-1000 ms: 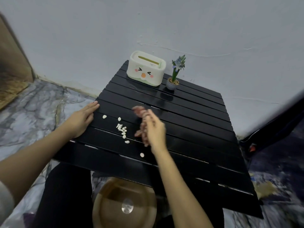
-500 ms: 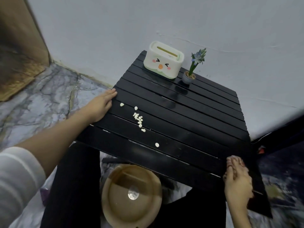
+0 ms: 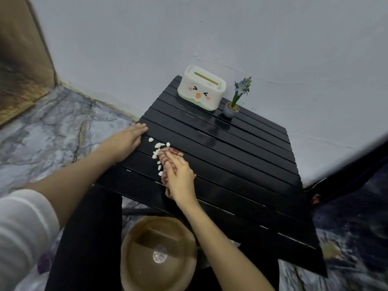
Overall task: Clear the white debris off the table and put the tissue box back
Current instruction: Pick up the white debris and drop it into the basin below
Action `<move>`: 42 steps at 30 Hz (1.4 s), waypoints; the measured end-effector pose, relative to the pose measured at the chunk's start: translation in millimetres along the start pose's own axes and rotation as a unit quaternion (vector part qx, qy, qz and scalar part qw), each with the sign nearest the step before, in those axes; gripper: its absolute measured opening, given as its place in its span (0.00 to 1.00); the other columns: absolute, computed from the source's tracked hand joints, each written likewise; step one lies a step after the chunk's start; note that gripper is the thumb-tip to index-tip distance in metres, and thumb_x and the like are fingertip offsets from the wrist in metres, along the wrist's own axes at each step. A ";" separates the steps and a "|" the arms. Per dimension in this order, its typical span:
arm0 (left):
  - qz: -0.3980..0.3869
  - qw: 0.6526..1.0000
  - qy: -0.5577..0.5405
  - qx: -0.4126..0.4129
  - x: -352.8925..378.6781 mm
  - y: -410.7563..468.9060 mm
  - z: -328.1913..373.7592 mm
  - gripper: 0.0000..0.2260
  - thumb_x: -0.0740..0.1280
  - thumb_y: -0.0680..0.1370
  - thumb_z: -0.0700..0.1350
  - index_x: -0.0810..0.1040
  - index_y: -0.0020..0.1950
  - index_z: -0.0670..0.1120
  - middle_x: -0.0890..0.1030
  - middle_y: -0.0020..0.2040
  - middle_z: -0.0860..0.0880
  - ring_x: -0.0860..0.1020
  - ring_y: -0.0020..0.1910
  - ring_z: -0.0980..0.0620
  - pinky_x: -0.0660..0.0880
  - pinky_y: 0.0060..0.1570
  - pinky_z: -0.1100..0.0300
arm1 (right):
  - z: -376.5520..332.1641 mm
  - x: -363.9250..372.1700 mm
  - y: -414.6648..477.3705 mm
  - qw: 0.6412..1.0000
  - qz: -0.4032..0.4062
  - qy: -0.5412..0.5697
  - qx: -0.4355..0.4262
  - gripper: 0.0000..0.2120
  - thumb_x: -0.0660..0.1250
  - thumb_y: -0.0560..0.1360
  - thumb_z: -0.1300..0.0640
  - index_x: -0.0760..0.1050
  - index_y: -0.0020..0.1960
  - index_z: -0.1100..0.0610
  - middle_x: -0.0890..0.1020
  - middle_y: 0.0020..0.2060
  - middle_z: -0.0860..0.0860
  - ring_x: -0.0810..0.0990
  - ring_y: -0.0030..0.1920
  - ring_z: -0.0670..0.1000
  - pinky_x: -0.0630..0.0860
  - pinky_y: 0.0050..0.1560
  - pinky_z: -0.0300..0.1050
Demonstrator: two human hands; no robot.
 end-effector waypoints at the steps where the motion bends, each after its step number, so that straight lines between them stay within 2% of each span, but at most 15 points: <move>1: -0.003 1.000 -0.002 -0.002 0.1 -0.3 0.3 0.20 0.53 0.78 0.38 0.61 0.70 0.41 0.61 0.74 0.43 0.57 0.74 0.49 0.51 0.72 0.59 | 1.1 -10.6 0.4 1.000 0.010 0.028 0.011 0.16 0.58 0.78 0.61 0.72 0.64 0.58 0.76 0.63 0.54 0.72 0.64 0.50 0.63 0.65 0.37; 3: -0.006 1.000 -0.009 -0.002 -0.3 -0.3 -0.4 0.20 0.54 0.78 0.38 0.61 0.70 0.42 0.60 0.74 0.43 0.57 0.74 0.49 0.49 0.71 0.61 | 15.6 -46.4 -2.7 0.994 0.069 0.073 0.036 0.15 0.59 0.78 0.60 0.73 0.63 0.58 0.78 0.59 0.51 0.76 0.58 0.44 0.71 0.58 0.31; 5: -0.003 1.000 -0.020 0.000 -0.8 -0.2 -2.0 0.20 0.54 0.78 0.38 0.61 0.70 0.42 0.61 0.74 0.43 0.57 0.74 0.49 0.49 0.71 0.62 | 51.3 -96.4 -15.6 0.982 0.145 0.092 0.081 0.14 0.58 0.78 0.60 0.73 0.63 0.56 0.80 0.48 0.51 0.80 0.38 0.35 0.74 0.33 0.25; 7: -0.001 1.000 -0.030 0.001 -0.9 0.3 -3.2 0.19 0.54 0.78 0.38 0.62 0.70 0.42 0.61 0.74 0.43 0.57 0.74 0.49 0.49 0.70 0.62 | 104.0 -158.0 -42.8 0.964 0.219 0.045 0.146 0.13 0.59 0.78 0.55 0.73 0.62 0.50 0.80 0.39 0.54 0.78 0.24 0.40 0.69 0.19 0.30; 8: 0.000 0.999 -0.033 0.001 -1.1 0.3 -3.2 0.19 0.54 0.78 0.38 0.62 0.70 0.41 0.62 0.73 0.43 0.58 0.74 0.49 0.49 0.70 0.62 | 128.5 -185.1 -59.4 0.954 0.242 -0.008 0.177 0.13 0.59 0.78 0.50 0.73 0.60 0.45 0.80 0.37 0.54 0.78 0.24 0.43 0.69 0.18 0.32; 10: 0.005 0.999 -0.034 -0.002 -1.8 0.0 -2.4 0.19 0.54 0.78 0.38 0.63 0.69 0.42 0.62 0.73 0.43 0.58 0.74 0.49 0.51 0.71 0.61 | 167.1 -215.3 -84.3 0.932 0.242 -0.164 0.213 0.18 0.54 0.75 0.45 0.75 0.60 0.43 0.81 0.44 0.57 0.81 0.38 0.53 0.77 0.34 0.38; 12: 0.012 0.999 -0.035 -0.004 -2.2 -0.6 -1.3 0.19 0.54 0.78 0.38 0.64 0.69 0.42 0.63 0.73 0.44 0.59 0.73 0.50 0.52 0.71 0.60 | 187.5 -217.5 -92.1 0.907 0.266 -0.235 0.228 0.28 0.49 0.70 0.47 0.76 0.60 0.57 0.80 0.55 0.63 0.78 0.53 0.64 0.75 0.53 0.54; 13: 0.015 0.999 -0.037 -0.005 -2.4 -0.8 -1.1 0.19 0.54 0.78 0.38 0.64 0.69 0.42 0.63 0.73 0.44 0.59 0.73 0.50 0.52 0.71 0.60 | 187.3 -210.1 -87.9 0.898 0.288 -0.238 0.231 0.29 0.48 0.69 0.47 0.75 0.59 0.62 0.79 0.56 0.66 0.76 0.54 0.67 0.73 0.55 0.59; 17: 0.020 0.999 -0.048 -0.008 -3.1 0.1 -2.5 0.19 0.55 0.78 0.38 0.64 0.69 0.43 0.64 0.73 0.44 0.59 0.73 0.50 0.53 0.72 0.58 | 143.7 -154.0 -25.8 0.924 0.251 -0.226 0.180 0.16 0.59 0.77 0.59 0.73 0.63 0.60 0.78 0.57 0.65 0.74 0.56 0.66 0.71 0.55 0.59; 27: 0.010 0.998 -0.054 -0.012 -2.8 0.3 -0.6 0.18 0.53 0.79 0.41 0.63 0.70 0.44 0.62 0.73 0.44 0.58 0.73 0.50 0.53 0.72 0.58 | 22.7 -1.8 33.4 0.992 0.018 -0.115 -0.047 0.17 0.57 0.78 0.59 0.70 0.66 0.57 0.74 0.65 0.53 0.68 0.67 0.51 0.61 0.68 0.44; 30: 0.010 0.998 -0.057 -0.010 -1.9 0.6 -1.1 0.18 0.53 0.79 0.41 0.63 0.69 0.43 0.63 0.73 0.44 0.59 0.73 0.50 0.53 0.71 0.58 | 28.6 -22.2 40.9 0.999 0.017 -0.006 -0.036 0.15 0.57 0.78 0.58 0.73 0.63 0.57 0.77 0.62 0.53 0.73 0.62 0.50 0.65 0.66 0.44; 33: 0.014 0.998 -0.066 -0.013 -2.2 0.3 -2.9 0.18 0.54 0.79 0.42 0.64 0.69 0.44 0.64 0.73 0.44 0.59 0.73 0.50 0.53 0.71 0.60 | 61.6 -59.4 64.7 0.992 0.090 0.089 0.008 0.15 0.58 0.77 0.54 0.74 0.61 0.52 0.81 0.55 0.54 0.80 0.48 0.52 0.77 0.52 0.54; 35: 0.015 0.997 -0.071 -0.016 -2.9 0.1 -2.7 0.18 0.54 0.79 0.43 0.64 0.69 0.45 0.64 0.72 0.44 0.60 0.73 0.49 0.53 0.70 0.59 | 87.8 -78.1 80.0 0.991 0.118 0.053 0.036 0.14 0.57 0.77 0.51 0.74 0.60 0.48 0.81 0.52 0.52 0.80 0.47 0.54 0.77 0.49 0.54; 39: 0.006 0.997 -0.073 -0.021 -4.1 0.0 -1.8 0.20 0.56 0.78 0.45 0.61 0.70 0.48 0.64 0.73 0.44 0.60 0.73 0.49 0.55 0.70 0.58 | 99.2 -70.3 100.4 0.984 0.098 -0.145 0.019 0.15 0.57 0.78 0.58 0.74 0.62 0.57 0.78 0.58 0.56 0.73 0.59 0.56 0.69 0.62 0.54; 42: 0.004 0.996 -0.082 -0.017 -4.8 -1.5 -1.1 0.20 0.57 0.78 0.46 0.61 0.70 0.48 0.63 0.73 0.45 0.59 0.73 0.50 0.54 0.69 0.60 | 70.4 -42.7 124.3 0.986 0.065 -0.153 -0.012 0.16 0.56 0.78 0.57 0.73 0.63 0.56 0.77 0.59 0.56 0.73 0.60 0.57 0.69 0.62 0.55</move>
Point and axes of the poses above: each hand's wrist, its own y-axis towards the middle knuckle, its own x-axis out of the palm, z = x × y, the point moved 4 cm from there along y, towards the middle knuckle
